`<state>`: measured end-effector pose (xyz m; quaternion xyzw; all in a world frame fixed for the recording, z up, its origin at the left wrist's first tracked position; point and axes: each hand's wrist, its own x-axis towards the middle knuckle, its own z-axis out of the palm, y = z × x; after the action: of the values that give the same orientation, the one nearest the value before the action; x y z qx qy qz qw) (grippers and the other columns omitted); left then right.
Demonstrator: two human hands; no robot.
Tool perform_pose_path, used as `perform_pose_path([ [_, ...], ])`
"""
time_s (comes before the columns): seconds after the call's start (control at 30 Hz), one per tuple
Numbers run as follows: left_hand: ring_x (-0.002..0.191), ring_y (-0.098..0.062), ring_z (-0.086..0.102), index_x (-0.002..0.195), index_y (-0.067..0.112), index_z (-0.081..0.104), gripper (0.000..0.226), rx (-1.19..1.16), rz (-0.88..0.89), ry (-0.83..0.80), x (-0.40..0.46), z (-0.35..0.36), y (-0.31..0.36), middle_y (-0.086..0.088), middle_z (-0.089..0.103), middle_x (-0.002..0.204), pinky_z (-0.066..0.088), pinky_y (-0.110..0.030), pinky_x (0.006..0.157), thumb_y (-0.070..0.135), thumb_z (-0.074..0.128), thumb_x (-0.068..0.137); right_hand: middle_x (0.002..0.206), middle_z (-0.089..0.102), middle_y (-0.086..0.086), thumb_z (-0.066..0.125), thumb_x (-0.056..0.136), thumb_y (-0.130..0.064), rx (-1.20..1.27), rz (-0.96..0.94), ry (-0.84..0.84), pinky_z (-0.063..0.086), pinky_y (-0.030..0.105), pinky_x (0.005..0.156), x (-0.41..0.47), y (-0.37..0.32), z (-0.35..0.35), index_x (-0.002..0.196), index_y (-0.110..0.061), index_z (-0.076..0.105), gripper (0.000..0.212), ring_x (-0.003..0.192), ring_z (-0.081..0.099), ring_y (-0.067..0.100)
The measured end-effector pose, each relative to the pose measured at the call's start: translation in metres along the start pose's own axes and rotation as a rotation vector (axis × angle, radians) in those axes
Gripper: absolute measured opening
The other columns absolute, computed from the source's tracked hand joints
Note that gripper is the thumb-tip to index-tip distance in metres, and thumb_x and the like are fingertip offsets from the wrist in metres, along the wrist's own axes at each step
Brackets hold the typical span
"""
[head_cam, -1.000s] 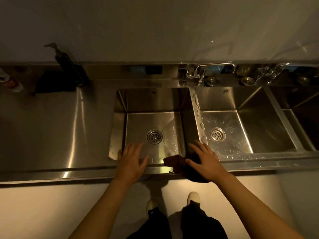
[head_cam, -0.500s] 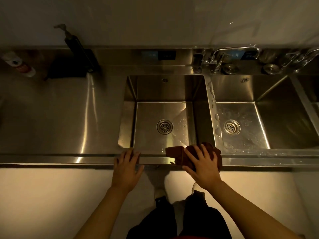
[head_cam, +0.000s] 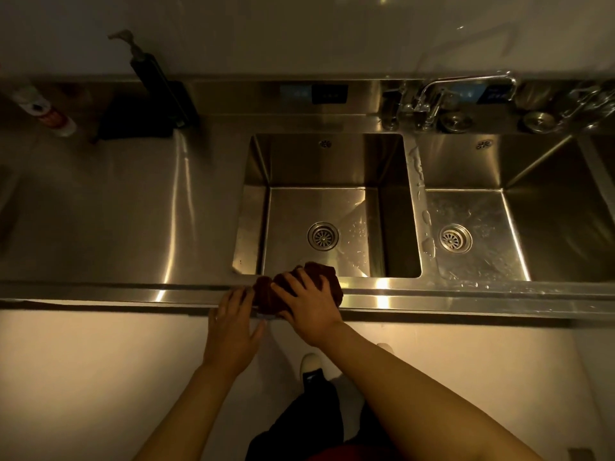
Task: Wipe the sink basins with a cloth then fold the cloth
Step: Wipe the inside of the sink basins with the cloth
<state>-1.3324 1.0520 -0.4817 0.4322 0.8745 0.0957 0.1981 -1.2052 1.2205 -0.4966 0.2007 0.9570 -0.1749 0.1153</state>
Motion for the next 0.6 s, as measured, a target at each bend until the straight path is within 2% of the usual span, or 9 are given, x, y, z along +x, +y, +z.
perform_pose_path([
  [0.1, 0.146, -0.036, 0.038, 0.154, 0.020, 0.046, 0.070, 0.022, 0.063, -0.014, 0.005, 0.005, 0.025, -0.009, 0.046, 0.156, 0.035, -0.057, 0.111, 0.053, 0.046, 0.092, 0.165, 0.027, 0.000, 0.047, 0.101, -0.050, -0.016, 0.009, 0.020, 0.018, 0.066, 0.119, -0.023, 0.033, -0.002, 0.157, -0.040, 0.027, 0.060, 0.155, 0.016, 0.032],
  [0.2, 0.150, -0.034, 0.033, 0.155, 0.025, 0.044, 0.074, 0.055, 0.106, -0.093, 0.017, 0.021, 0.064, -0.006, 0.040, 0.161, 0.029, -0.060, 0.116, 0.062, 0.034, 0.092, 0.164, 0.028, -0.002, 0.046, 0.101, -0.052, -0.042, 0.053, 0.007, 0.022, 0.064, 0.116, -0.054, 0.074, -0.006, 0.156, -0.041, 0.027, 0.059, 0.154, 0.020, 0.031],
  [0.43, 0.157, -0.030, 0.019, 0.159, 0.037, 0.030, 0.066, 0.077, 0.246, -0.233, 0.041, 0.059, 0.163, -0.003, 0.028, 0.169, 0.012, -0.064, 0.125, 0.061, 0.042, 0.099, 0.159, 0.036, -0.003, 0.049, 0.098, -0.049, -0.086, 0.175, 0.003, 0.030, 0.057, 0.112, -0.126, 0.157, -0.019, 0.154, -0.040, 0.032, 0.059, 0.149, 0.030, 0.029],
  [0.6, 0.159, -0.030, 0.010, 0.161, 0.043, 0.020, 0.068, 0.075, 0.281, -0.288, 0.051, 0.073, 0.214, 0.002, 0.015, 0.173, 0.010, -0.061, 0.126, 0.063, 0.038, 0.099, 0.146, 0.045, -0.002, 0.061, 0.085, -0.023, -0.039, 0.209, 0.033, 0.039, 0.048, 0.101, -0.158, 0.197, -0.030, 0.149, -0.035, 0.038, 0.069, 0.133, 0.045, 0.029],
])
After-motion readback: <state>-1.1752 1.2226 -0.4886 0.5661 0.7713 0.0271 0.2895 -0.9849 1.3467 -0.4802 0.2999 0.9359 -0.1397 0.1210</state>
